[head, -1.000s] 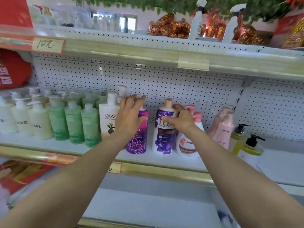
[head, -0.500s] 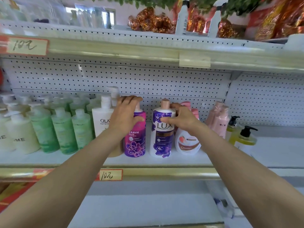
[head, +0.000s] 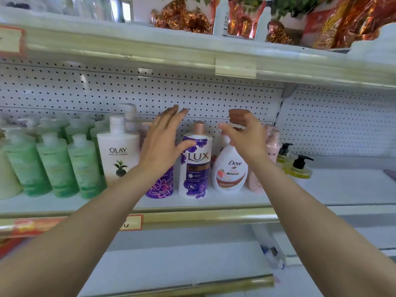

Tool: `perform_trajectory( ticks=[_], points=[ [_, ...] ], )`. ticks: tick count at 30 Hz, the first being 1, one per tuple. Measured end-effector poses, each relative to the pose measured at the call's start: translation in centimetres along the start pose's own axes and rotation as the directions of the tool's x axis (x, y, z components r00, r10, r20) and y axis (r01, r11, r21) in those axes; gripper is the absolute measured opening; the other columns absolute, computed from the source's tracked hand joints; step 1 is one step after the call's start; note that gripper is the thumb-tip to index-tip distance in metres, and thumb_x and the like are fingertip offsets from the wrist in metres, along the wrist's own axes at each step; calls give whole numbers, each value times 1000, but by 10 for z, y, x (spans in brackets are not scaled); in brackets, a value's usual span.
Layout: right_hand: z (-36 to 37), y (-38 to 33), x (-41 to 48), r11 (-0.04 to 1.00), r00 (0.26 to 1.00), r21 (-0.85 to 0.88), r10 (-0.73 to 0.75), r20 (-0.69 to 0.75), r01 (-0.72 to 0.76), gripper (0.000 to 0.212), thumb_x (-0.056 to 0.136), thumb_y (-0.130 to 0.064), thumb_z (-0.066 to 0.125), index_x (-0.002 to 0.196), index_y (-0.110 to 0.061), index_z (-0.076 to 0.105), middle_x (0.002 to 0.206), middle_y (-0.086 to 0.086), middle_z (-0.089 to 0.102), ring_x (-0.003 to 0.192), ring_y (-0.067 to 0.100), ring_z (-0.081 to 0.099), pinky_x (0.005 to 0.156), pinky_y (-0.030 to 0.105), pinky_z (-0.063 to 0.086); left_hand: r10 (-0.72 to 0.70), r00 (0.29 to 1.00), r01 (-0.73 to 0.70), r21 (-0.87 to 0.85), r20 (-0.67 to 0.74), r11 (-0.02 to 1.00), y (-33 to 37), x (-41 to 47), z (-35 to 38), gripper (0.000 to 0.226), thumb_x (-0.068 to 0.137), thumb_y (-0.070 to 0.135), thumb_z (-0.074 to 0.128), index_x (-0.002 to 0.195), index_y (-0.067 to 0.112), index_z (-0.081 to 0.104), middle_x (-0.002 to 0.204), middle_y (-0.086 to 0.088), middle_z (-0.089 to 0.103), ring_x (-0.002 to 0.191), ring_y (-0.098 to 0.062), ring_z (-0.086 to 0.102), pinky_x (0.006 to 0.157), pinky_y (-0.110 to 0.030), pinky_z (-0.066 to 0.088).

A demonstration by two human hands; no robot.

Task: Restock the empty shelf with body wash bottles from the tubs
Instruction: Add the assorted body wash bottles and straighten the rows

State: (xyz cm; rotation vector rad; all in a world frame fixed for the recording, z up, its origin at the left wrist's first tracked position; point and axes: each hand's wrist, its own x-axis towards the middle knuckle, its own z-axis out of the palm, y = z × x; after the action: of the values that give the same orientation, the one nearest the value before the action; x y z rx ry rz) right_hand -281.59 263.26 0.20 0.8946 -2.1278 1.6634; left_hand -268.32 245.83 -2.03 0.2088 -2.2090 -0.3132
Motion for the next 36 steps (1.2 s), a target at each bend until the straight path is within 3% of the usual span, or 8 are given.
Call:
perform_trajectory(
  ticks=[2,4,7,9,14,23,29,36],
  points=[
    [-11,11,4,998,998,-52,48,39,-45,62,79,-32,83,133,-19,56,128,-8,61,115,8,57,91,26,51,-48,997,55,-115,67,992,13,1,8,83,81,41,74,152,27,32,158,-1,32,144,-22,28,113,-37,27],
    [-18,30,2,981,979,-159,133,157,-108,68,80,-31,82,138,-15,51,122,-11,57,112,8,55,90,21,42,-169,978,191,-197,123,962,21,0,21,90,80,41,77,153,25,26,155,-3,36,142,-22,32,111,-37,31],
    [-23,65,-3,946,922,-271,254,290,-176,51,75,-43,82,114,-18,61,103,-10,68,100,17,67,89,31,52,-318,933,351,-239,169,905,27,-5,40,97,79,40,79,154,18,22,152,-6,41,138,-25,40,110,-42,38],
    [-25,85,0,950,907,-261,257,333,-174,61,63,-59,79,110,-22,65,99,-6,73,92,18,70,86,43,58,-362,916,394,-232,172,889,29,-9,47,92,79,36,79,152,15,28,148,-7,46,133,-26,46,107,-42,41],
    [-24,100,3,970,899,-111,241,365,-216,51,77,-45,81,120,-25,63,110,-3,72,100,18,68,91,43,56,-368,923,385,-217,116,897,35,-13,55,64,80,26,79,136,16,49,121,-2,60,106,-20,60,85,-28,46],
    [-29,101,8,982,868,-50,186,460,-183,36,78,-43,81,109,-33,65,105,-8,73,97,14,69,92,40,56,-422,902,432,-186,93,882,38,-8,53,59,82,21,77,135,13,52,122,-6,65,102,-20,62,89,-34,52],
    [-35,99,4,978,843,18,169,512,-207,46,79,-36,82,120,-24,68,109,-6,74,97,11,70,93,37,56,-422,902,431,-184,90,883,41,-10,53,58,84,21,75,136,14,50,122,-5,65,93,-12,59,81,-26,48],
    [-38,97,4,981,827,26,150,542,-195,37,80,-37,81,114,-35,66,109,-8,74,99,11,70,96,40,55,-411,907,421,-198,93,885,42,-12,52,58,85,21,75,137,15,49,123,-5,65,94,-10,58,80,-24,45]
  ],
)
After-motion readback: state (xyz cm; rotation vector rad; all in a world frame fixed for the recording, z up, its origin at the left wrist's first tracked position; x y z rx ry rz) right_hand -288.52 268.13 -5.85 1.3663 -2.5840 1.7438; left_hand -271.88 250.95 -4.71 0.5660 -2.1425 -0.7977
